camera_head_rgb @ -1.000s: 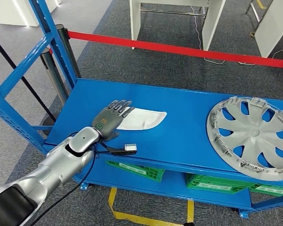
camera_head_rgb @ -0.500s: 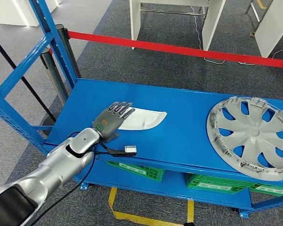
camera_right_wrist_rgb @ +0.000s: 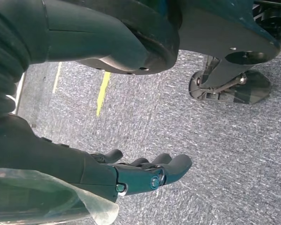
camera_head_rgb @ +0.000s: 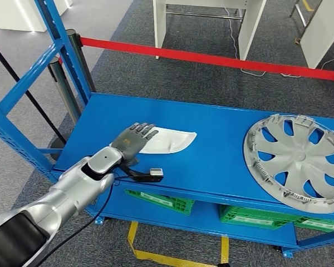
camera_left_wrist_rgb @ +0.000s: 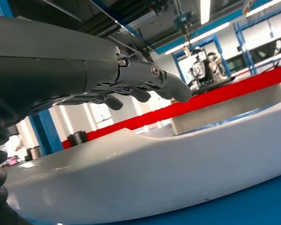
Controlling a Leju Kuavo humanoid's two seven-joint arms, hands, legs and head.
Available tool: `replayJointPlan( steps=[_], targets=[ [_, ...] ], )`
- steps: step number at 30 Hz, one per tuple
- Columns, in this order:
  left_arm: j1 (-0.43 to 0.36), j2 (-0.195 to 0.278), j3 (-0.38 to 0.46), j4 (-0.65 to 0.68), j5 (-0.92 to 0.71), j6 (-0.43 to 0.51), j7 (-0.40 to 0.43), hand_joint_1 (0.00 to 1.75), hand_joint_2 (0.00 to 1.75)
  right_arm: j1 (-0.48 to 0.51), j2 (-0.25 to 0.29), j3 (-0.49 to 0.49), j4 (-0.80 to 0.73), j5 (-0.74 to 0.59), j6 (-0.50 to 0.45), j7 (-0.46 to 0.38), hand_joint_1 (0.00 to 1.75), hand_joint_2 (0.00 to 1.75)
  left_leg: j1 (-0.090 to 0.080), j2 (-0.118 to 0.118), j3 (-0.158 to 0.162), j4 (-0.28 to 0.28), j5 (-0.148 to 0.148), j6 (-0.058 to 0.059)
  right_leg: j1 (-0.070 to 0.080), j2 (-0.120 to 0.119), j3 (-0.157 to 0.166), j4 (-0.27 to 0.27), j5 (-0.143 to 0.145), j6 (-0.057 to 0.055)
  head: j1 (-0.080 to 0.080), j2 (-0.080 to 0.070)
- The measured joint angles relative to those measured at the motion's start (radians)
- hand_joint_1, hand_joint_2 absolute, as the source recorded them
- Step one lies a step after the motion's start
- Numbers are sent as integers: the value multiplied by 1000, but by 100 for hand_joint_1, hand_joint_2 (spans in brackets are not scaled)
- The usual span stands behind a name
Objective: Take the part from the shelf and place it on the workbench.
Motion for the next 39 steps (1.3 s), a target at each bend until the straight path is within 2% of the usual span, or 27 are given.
replayJointPlan(
  steps=[11,21,25,39],
  targets=[
    [-27,-22,0,36,-26,-55,59,0,175,0,0,-11,0,3,0,2,0,175,0,0,0,0,1,0,0,0,0,0,0,0,0,0],
    [-32,-26,0,48,-30,-57,63,0,175,0,0,-15,0,3,0,2,0,175,0,0,1,0,1,0,0,0,0,0,0,0,0,0],
    [-33,-26,-1,50,-30,-58,63,175,175,0,0,-15,0,3,0,2,0,175,0,0,1,0,1,0,0,0,0,0,0,0,0,0],
    [-23,-25,-1,66,-32,-35,50,175,175,2,0,-19,0,10,-8,2,0,175,0,0,-1,0,1,0,0,0,-1,0,0,0,0,0]
  ],
)
